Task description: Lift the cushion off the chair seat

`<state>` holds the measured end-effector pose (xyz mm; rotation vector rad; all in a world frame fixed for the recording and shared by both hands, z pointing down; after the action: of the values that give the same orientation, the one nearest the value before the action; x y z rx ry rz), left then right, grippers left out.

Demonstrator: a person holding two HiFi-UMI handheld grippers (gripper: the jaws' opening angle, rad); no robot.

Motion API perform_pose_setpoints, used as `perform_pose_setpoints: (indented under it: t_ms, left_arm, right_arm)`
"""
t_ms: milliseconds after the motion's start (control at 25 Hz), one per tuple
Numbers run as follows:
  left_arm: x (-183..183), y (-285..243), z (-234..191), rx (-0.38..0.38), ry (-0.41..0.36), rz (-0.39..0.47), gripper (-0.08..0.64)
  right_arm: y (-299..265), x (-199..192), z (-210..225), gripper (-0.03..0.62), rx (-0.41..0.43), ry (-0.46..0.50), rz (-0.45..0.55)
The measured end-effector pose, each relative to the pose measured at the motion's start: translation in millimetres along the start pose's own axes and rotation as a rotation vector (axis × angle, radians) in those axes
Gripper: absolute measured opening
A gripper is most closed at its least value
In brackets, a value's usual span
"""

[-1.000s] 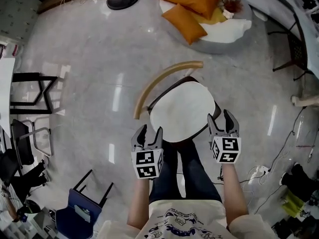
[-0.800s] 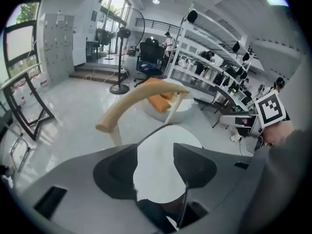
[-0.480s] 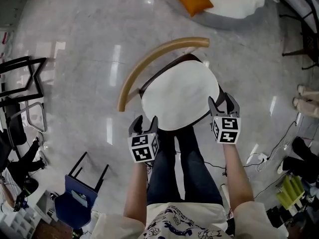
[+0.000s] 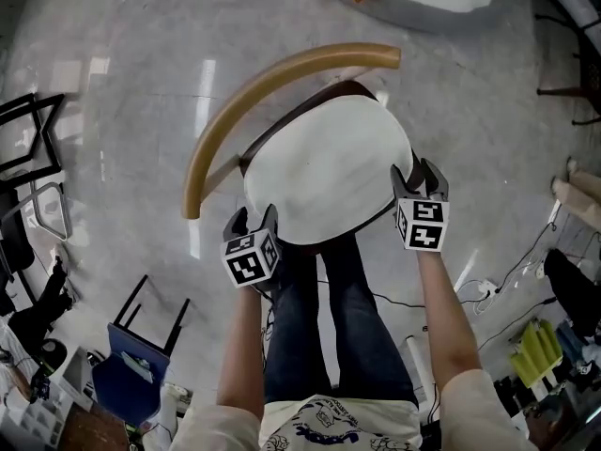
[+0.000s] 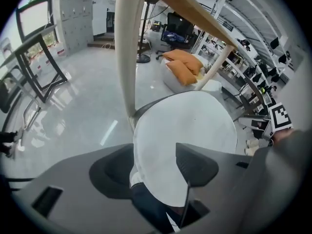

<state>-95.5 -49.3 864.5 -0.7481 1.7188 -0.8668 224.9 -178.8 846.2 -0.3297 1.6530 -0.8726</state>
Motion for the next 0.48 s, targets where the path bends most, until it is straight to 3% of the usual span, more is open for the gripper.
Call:
perform_pose_setpoints:
  t_ms: [320, 480]
  left_arm:
    - [-28, -32, -7, 0.029, 0.012, -0.056, 0.275]
    - [-36, -43, -8, 0.051, 0.017, -0.062, 0.276]
  right_arm:
    - [-38, -34, 9, 0.288, 0.042, 0.027, -0.079]
    - [-48, -47, 13, 0.319, 0.054, -0.019, -0.109]
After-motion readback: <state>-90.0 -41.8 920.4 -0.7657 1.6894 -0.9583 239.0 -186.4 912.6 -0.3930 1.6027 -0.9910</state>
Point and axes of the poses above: the fingertips, and each gripper's own axes: y backward along the fingers, z to its right, x out of its top, the point moved 1 cm from there along y, backward along the fingers, and after that the axes turned 14 degrees about z, right-handed, at the moved point
